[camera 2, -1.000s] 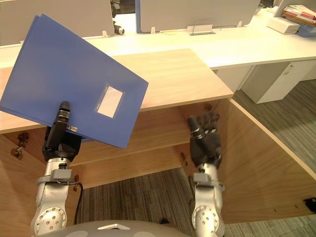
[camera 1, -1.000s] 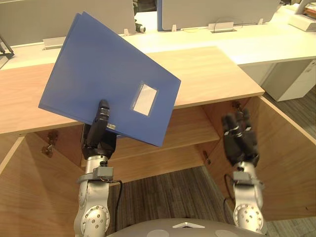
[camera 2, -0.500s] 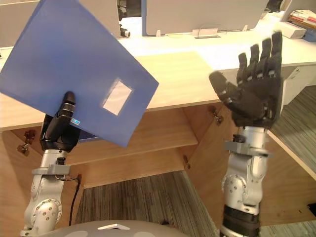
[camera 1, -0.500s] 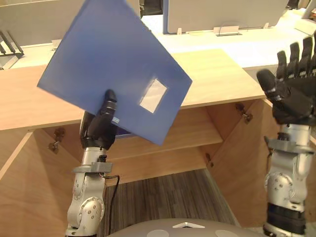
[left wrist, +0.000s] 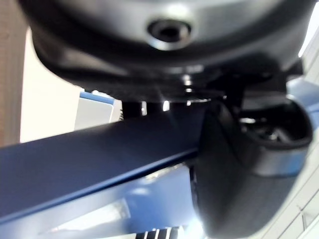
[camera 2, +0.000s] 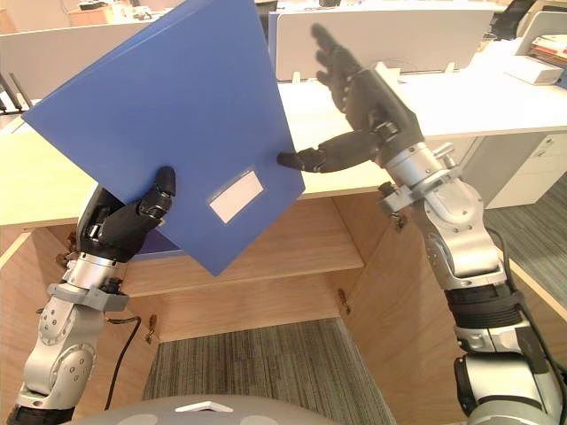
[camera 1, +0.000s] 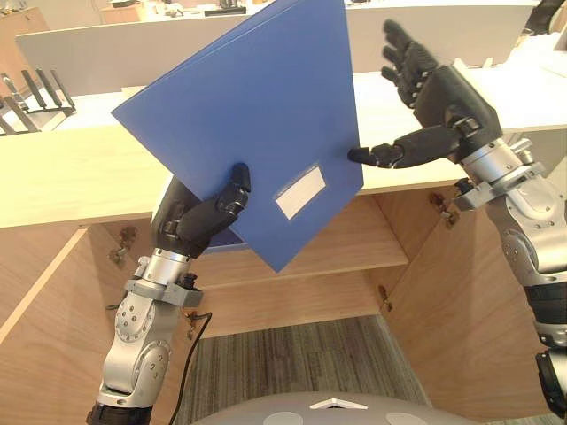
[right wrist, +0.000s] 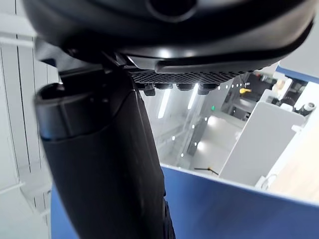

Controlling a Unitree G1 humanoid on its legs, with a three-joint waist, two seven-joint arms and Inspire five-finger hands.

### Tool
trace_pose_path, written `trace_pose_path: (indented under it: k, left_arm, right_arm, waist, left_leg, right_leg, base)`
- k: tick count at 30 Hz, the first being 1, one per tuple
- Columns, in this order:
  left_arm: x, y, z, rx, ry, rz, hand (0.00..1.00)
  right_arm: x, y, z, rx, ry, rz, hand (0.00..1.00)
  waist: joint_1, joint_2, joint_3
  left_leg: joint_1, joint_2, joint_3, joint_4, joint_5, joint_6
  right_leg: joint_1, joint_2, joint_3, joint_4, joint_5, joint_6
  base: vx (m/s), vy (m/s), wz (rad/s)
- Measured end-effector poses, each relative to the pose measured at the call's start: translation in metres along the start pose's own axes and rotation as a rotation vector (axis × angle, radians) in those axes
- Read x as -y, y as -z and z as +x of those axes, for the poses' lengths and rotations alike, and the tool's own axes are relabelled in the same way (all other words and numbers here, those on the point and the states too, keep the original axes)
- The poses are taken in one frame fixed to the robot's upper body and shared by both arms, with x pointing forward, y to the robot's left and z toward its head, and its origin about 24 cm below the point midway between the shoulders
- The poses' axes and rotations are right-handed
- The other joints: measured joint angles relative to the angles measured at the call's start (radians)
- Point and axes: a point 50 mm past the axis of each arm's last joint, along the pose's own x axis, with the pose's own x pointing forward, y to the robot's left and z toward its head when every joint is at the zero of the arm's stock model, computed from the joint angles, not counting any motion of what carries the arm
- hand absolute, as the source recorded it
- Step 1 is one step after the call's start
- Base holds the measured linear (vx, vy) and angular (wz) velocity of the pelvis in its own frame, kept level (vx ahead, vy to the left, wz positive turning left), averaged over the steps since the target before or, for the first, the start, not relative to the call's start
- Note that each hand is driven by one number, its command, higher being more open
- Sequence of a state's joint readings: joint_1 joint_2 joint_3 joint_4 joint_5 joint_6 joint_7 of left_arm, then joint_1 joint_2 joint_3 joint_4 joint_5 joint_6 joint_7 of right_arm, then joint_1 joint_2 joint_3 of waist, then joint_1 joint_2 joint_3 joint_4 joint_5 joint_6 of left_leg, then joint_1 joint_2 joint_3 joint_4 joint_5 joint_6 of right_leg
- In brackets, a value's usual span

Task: Walk over to the cabinet, pick up the folder, carry it to the office cabinet, place the folder inside the office cabinet, then close the office cabinet door

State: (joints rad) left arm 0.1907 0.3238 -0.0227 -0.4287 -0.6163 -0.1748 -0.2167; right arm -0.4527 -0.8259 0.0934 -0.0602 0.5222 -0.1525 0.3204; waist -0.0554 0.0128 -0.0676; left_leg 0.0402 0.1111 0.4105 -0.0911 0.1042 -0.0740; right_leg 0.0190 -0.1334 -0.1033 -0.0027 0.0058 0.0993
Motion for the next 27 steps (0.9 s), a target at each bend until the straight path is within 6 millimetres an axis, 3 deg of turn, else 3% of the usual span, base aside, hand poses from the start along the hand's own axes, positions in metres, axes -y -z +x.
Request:
trace_pose_path:
  k: [7,16,17,22,27]
  left_arm:
    - [0.019,0.004,0.013,0.024,0.086,-0.047,0.00]
    - [0.018,0.003,0.015,0.018,0.095,-0.057,0.00]
    - [0.017,0.002,0.015,0.016,0.098,-0.082,0.00]
    - [0.009,0.002,0.016,-0.022,0.104,-0.161,0.00]
    - [0.001,0.002,0.015,-0.049,0.104,-0.205,0.00]
  right_arm:
    - [-0.022,0.005,0.021,0.003,-0.160,0.120,1.00]
    - [-0.024,0.021,0.031,-0.056,-0.166,0.164,1.00]
    - [-0.025,0.025,0.034,-0.064,-0.163,0.179,0.00]
    - [-0.028,0.030,0.040,-0.073,-0.199,0.235,0.00]
    - [-0.039,0.037,0.033,-0.074,-0.282,0.348,0.00]
  waist:
    - [0.022,-0.020,0.002]
    - [0.027,-0.024,0.001]
    - [0.026,-0.023,0.001]
    - [0.027,-0.022,0.001]
    - [0.030,-0.022,0.001]
  left_leg:
    - [-0.002,0.000,-0.002,0.000,0.009,0.003]
    - [-0.009,0.000,-0.006,0.000,0.020,0.004]
    - [-0.009,0.000,-0.006,0.000,0.022,0.004]
    - [-0.009,0.000,-0.005,0.000,0.025,0.005]
    - [-0.014,-0.001,-0.011,0.000,0.027,0.006]
  right_leg:
    - [0.000,-0.001,-0.003,0.000,0.004,0.002]
    - [-0.004,-0.001,-0.006,-0.005,0.014,-0.001]
    - [-0.004,-0.001,-0.006,-0.005,0.014,-0.002]
    - [-0.004,-0.001,-0.005,-0.013,0.017,-0.007]
    - [-0.003,-0.003,-0.012,-0.017,0.016,-0.011]
  base:
    - [0.00,0.001,0.00]
    - [0.00,0.000,0.00]
    - [0.00,0.000,0.00]
    - [0.00,0.000,0.00]
    - [0.00,0.004,0.03]
